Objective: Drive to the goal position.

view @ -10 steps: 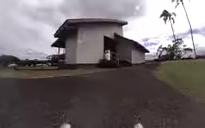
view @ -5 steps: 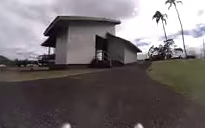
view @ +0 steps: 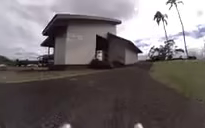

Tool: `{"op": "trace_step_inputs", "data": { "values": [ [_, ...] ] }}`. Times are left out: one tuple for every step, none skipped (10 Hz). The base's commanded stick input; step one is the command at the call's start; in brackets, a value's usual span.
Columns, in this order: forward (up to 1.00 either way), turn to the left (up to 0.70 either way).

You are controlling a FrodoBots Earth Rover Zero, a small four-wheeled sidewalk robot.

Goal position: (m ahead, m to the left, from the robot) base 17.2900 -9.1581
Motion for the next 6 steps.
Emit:
{"op": "trace_step_inputs", "data": {
  "values": [
    [0.7, -0.35],
    [0.7, -0.35],
    [0.7, -0.35],
    [0.7, -0.3],
    [0.7, -0.03],
    [0.7, 0.0]
  ]
}}
